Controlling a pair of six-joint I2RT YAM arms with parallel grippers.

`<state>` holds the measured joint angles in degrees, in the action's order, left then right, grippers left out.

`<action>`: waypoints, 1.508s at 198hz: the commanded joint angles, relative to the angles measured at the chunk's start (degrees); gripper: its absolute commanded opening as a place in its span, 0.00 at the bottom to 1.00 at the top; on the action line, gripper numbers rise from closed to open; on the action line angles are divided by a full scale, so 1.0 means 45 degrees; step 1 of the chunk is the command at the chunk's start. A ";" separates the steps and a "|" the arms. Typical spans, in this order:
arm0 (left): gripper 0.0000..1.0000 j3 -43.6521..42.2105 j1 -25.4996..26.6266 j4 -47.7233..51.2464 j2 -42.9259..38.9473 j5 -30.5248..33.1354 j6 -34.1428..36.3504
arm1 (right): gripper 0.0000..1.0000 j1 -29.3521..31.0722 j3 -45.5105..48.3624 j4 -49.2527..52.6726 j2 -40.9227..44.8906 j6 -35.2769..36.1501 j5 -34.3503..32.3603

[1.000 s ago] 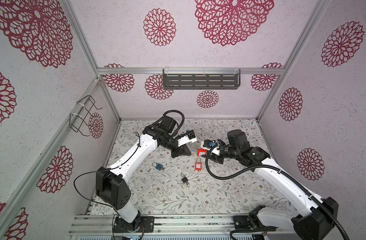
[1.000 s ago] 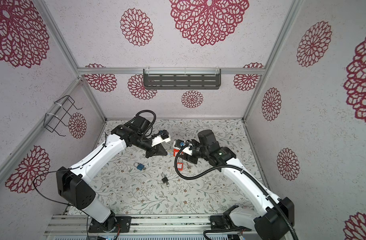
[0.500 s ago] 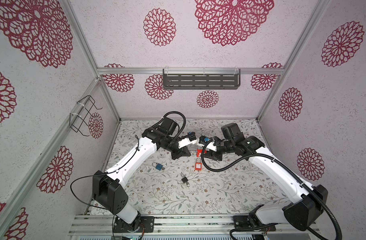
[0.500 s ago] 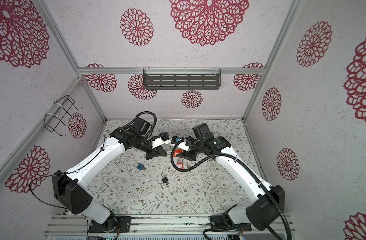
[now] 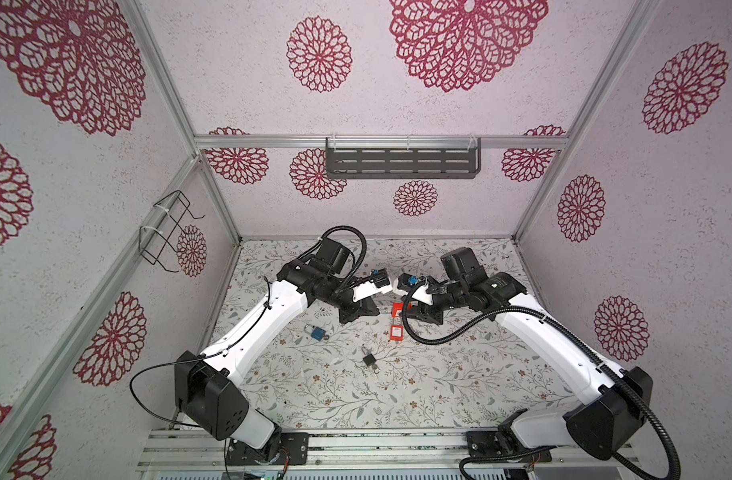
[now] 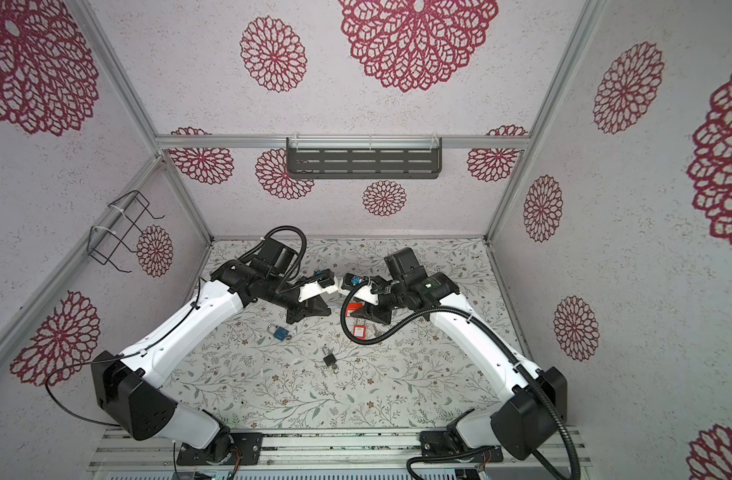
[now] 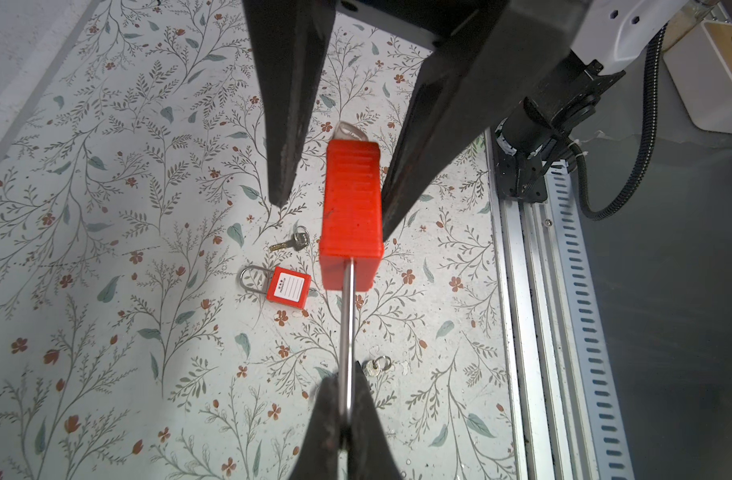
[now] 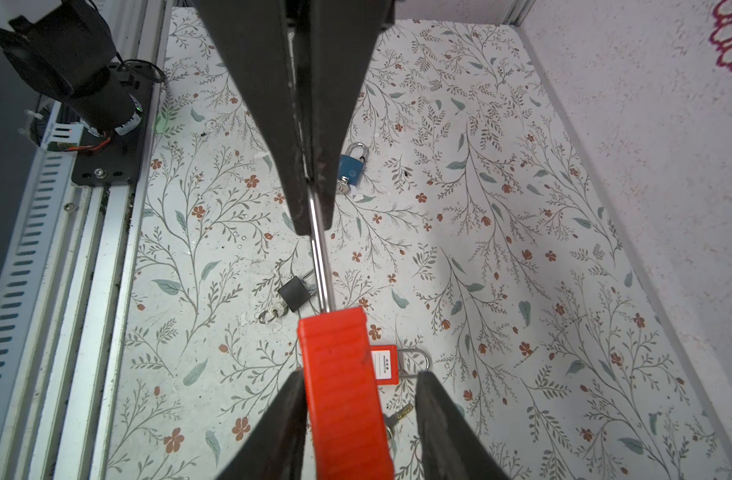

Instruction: Lock with the key

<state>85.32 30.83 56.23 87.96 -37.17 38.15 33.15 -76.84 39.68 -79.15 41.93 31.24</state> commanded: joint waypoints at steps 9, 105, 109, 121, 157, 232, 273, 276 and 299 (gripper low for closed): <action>0.00 -0.0003 0.0063 -0.0300 -0.0354 -0.0891 0.0545 | 0.47 -0.0068 -0.0004 -0.0264 0.0360 -0.0525 0.0441; 0.00 -0.0483 -0.0566 -0.0756 -0.0604 -0.2884 0.0769 | 0.51 -0.0509 0.2761 -0.3096 0.2838 -0.3543 0.1612; 0.00 -0.0467 -0.0568 -0.0732 -0.0600 -0.2925 0.0789 | 0.51 -0.0529 0.2794 -0.3204 0.2884 -0.3630 0.1680; 0.00 -0.0464 -0.0572 -0.0707 -0.0583 -0.3028 0.0833 | 0.51 -0.0568 0.2820 -0.3438 0.2937 -0.3843 0.1875; 0.00 -0.0466 -0.0554 -0.0670 -0.0567 -0.3147 0.0931 | 0.47 -0.0627 0.2684 -0.3847 0.2788 -0.4265 0.2423; 0.00 -0.0464 -0.0542 -0.0600 -0.0609 -0.3154 0.1073 | 0.19 -0.0725 0.2800 -0.3907 0.2589 -0.4359 0.2940; 0.00 -0.0131 -0.0535 -0.0166 -0.0163 -0.4161 0.1248 | 0.11 -0.0754 0.2706 -0.4125 0.2474 -0.4251 0.3223; 0.00 -0.0039 -0.0522 -0.0026 -0.0081 -0.4221 0.1334 | 0.10 -0.0748 0.2691 -0.4147 0.2473 -0.4242 0.3231; 0.00 0.0552 -0.0151 0.1032 0.0462 -0.3910 0.1960 | 0.09 -0.0778 0.2554 -0.4389 0.2379 -0.4143 0.3317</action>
<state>84.88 27.86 56.84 87.88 -50.68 43.57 30.13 -63.70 24.34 -67.96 23.90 45.28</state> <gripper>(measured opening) 0.066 0.232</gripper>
